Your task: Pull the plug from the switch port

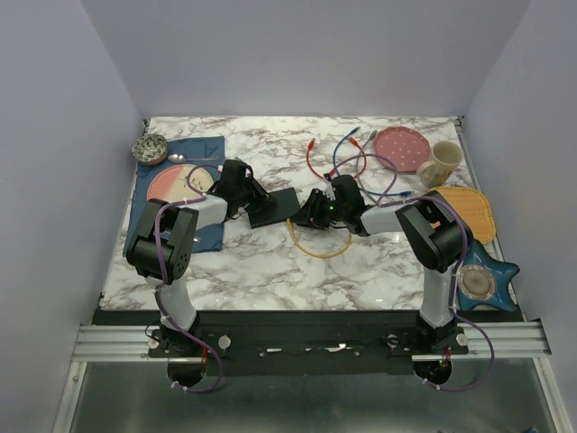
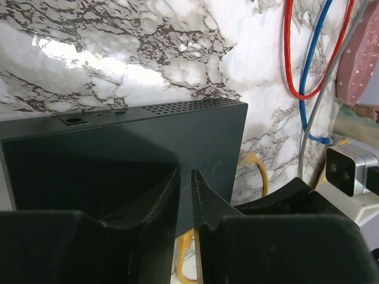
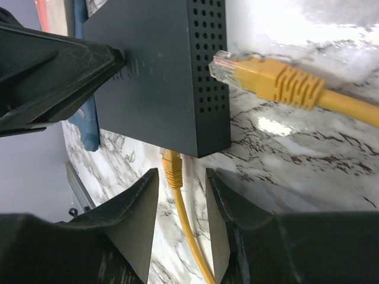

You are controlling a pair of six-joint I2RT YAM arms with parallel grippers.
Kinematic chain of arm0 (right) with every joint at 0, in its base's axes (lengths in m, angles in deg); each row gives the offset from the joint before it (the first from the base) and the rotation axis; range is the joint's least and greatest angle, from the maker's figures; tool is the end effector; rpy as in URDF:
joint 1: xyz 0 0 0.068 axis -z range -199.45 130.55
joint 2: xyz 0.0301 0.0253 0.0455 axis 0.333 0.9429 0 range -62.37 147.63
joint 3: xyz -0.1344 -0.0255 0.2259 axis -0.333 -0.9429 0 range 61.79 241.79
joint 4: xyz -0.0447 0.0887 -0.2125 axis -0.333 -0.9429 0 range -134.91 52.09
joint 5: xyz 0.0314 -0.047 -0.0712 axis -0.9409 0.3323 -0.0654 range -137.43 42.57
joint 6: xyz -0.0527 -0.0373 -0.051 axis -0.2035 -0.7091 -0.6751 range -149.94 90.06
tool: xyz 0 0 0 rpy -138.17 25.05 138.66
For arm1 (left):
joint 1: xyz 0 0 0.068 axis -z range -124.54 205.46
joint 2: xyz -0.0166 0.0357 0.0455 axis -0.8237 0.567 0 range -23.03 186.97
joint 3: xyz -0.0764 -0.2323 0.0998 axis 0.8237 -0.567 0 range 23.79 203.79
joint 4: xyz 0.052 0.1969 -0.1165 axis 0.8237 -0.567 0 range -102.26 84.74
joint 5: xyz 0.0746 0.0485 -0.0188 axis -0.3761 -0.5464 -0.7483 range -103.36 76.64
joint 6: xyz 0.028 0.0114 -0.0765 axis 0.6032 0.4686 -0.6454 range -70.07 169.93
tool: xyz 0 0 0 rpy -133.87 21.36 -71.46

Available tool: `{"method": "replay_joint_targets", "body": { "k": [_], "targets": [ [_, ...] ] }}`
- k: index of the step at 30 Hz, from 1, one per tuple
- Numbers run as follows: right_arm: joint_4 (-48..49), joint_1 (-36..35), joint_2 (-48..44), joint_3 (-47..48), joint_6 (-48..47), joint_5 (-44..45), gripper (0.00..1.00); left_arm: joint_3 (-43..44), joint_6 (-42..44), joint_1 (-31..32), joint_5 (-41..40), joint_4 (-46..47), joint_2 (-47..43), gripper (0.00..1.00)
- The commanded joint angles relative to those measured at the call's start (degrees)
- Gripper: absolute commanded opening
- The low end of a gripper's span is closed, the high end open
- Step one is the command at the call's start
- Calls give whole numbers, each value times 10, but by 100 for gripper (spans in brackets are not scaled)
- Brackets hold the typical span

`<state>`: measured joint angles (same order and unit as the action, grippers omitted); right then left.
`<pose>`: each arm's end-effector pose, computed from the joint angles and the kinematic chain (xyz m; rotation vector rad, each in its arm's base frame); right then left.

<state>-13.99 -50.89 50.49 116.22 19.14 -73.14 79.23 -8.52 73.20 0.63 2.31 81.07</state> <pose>0.3229 0.2338 0.1173 0.0829 2.4034 1.2273 0.3549 -0.1318 0.1439 -0.7251 2.3481 -0.9256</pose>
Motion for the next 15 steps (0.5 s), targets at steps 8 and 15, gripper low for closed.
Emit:
{"method": "replay_joint_targets", "body": {
  "k": [8, 15],
  "targets": [
    [24, -2, 57, 38, -5, -36, 47, -17, 8, -2, -16, -29, 16, 29],
    [43, -2, 74, 46, 8, -49, 43, -20, 11, -2, -17, -30, 14, 29]
  ]
}}
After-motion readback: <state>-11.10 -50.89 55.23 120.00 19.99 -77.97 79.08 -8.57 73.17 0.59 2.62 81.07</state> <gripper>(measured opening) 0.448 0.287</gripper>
